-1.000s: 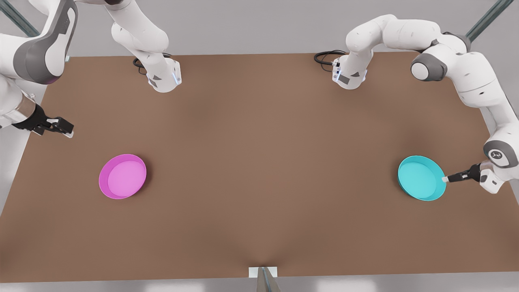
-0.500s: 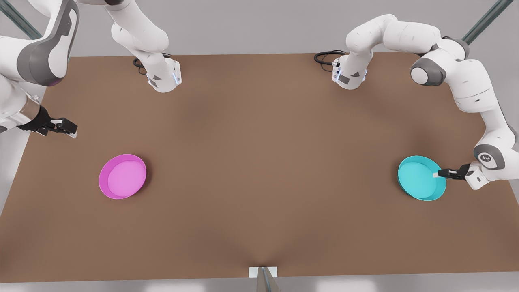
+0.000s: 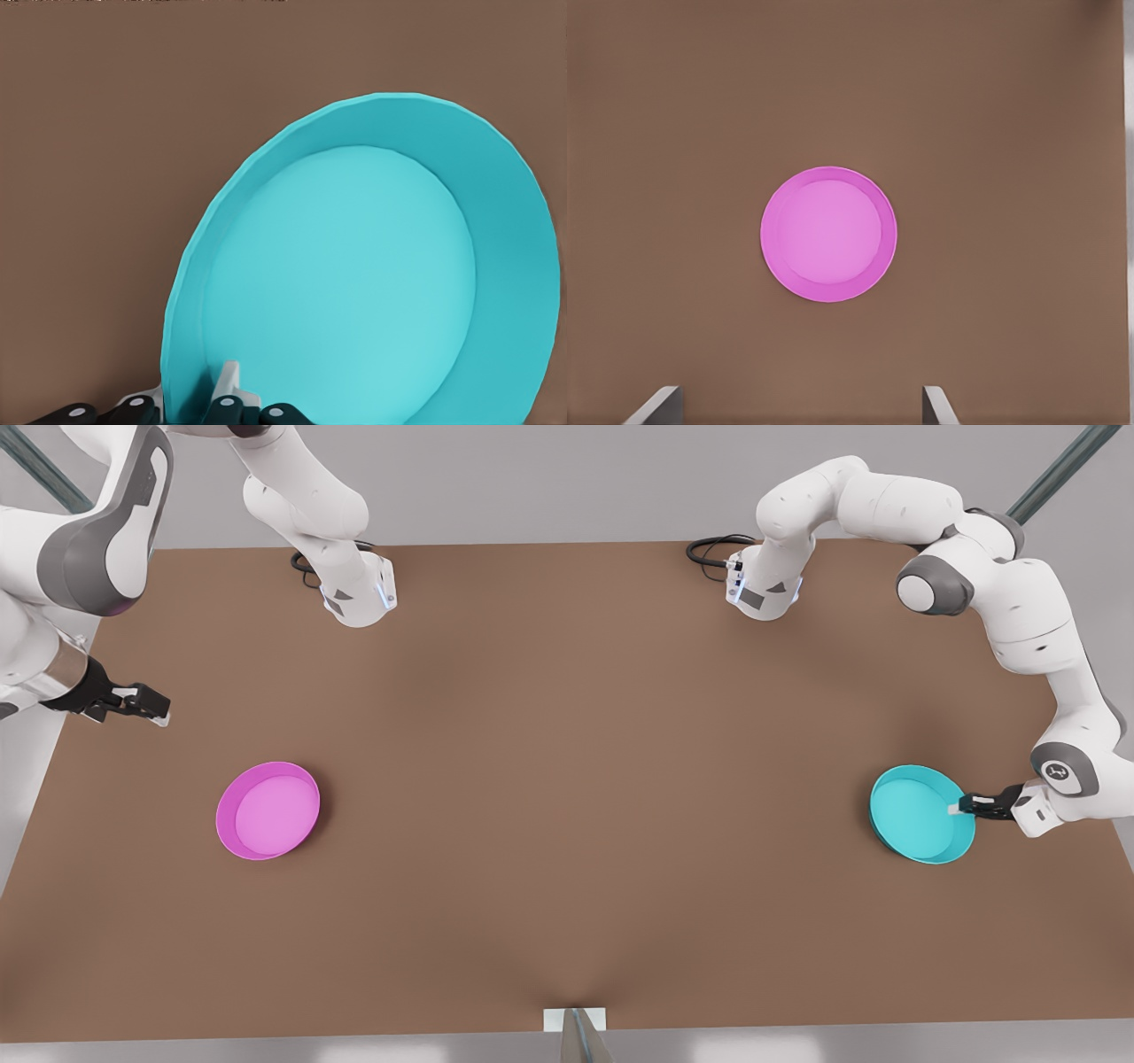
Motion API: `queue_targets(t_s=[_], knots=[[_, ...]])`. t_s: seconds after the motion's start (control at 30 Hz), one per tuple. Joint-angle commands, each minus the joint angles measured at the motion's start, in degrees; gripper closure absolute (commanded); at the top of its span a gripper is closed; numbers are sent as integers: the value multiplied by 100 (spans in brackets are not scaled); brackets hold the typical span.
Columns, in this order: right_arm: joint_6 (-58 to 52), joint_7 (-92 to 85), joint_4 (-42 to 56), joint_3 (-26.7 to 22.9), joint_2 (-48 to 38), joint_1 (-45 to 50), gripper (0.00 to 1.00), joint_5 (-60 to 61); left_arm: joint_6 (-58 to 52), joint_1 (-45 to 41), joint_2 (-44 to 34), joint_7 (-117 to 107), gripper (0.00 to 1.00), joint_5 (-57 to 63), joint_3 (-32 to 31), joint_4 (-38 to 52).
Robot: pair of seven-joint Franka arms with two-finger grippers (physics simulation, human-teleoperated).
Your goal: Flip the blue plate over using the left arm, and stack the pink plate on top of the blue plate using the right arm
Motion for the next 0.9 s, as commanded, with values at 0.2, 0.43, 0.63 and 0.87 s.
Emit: queue_targets(t_s=[0.2,0.43,0.63,0.87], knots=[[-9,-14,3,4,-3,-6,0,3,10,0,-27,201,79,0,-1,14],[-18,-14,3,4,6,-15,0,3,-51,-44,-194,-458,79,0,-63,23],[-9,-14,3,4,6,-6,0,3,-376,-553,-1011,-1575,79,79,-54,-21],[-9,-23,12,4,6,-6,0,3,-807,-2873,-2497,-5511,79,921,-1,32]])
